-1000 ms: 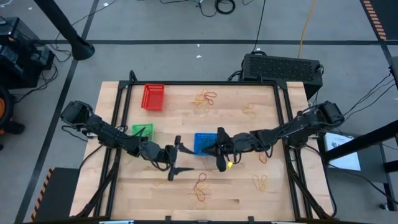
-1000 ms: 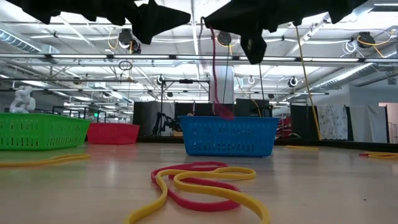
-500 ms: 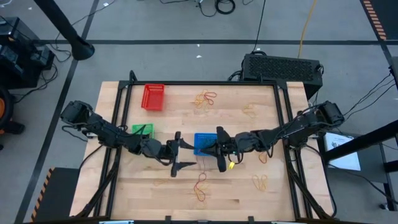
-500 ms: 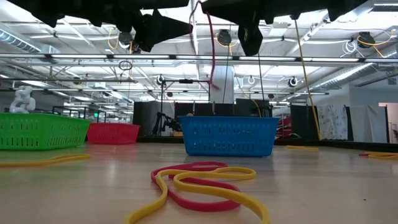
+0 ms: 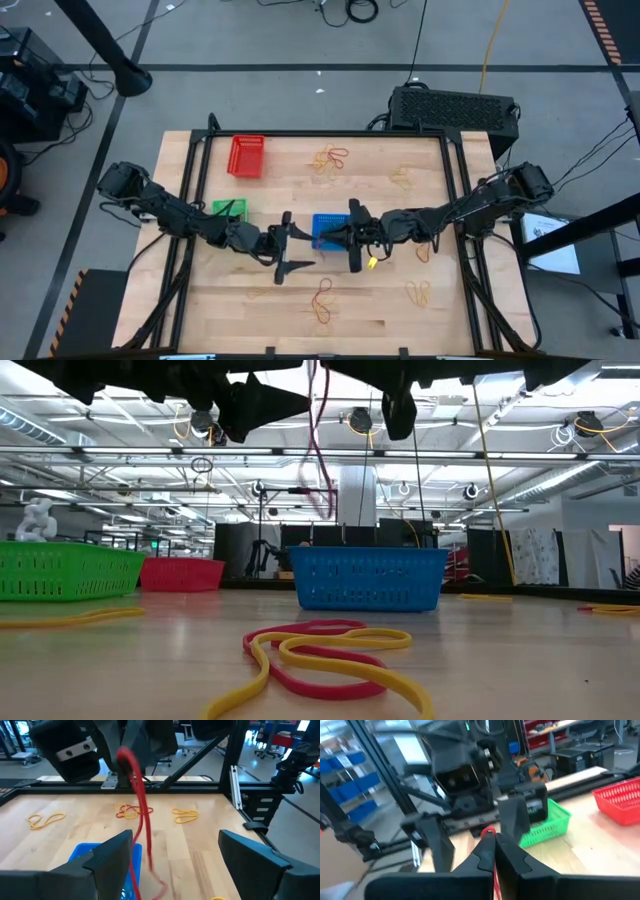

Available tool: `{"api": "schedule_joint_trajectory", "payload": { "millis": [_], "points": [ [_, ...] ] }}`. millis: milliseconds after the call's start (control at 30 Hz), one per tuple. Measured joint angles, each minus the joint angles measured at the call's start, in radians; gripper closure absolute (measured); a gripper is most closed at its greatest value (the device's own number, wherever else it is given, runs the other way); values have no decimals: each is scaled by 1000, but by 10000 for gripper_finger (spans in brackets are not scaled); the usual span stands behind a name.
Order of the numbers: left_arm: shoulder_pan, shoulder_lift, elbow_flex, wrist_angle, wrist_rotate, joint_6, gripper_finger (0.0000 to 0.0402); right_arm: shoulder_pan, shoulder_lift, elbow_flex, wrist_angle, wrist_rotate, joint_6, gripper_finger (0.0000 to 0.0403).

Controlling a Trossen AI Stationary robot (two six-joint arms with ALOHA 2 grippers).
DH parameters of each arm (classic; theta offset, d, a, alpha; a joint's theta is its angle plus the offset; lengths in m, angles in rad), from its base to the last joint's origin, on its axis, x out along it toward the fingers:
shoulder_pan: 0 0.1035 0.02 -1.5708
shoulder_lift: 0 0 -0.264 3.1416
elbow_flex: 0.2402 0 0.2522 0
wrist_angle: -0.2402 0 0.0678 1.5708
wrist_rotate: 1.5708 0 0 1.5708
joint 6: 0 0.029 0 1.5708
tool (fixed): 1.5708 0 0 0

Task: Sort rubber bands into baskets
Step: Put the red rubber band into the green bin

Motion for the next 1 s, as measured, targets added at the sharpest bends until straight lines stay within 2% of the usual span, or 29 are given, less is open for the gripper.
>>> {"api": "schedule_joint_trajectory", "payload": {
  "millis": [233, 733, 867, 1000],
  "points": [
    [20, 0, 0, 0, -3, 0, 100, 1, 0, 0, 27, 76, 27, 403],
    [45, 0, 0, -2, -5, 1, 104, -5, 54, 0, 93, 77, 41, 403],
    [45, 0, 0, -5, -6, 1, 138, -8, 54, 0, 87, 74, 40, 403],
    [44, 0, 0, -9, -6, 45, 206, -8, 54, 0, 85, 74, 23, 403]
  ]
}}
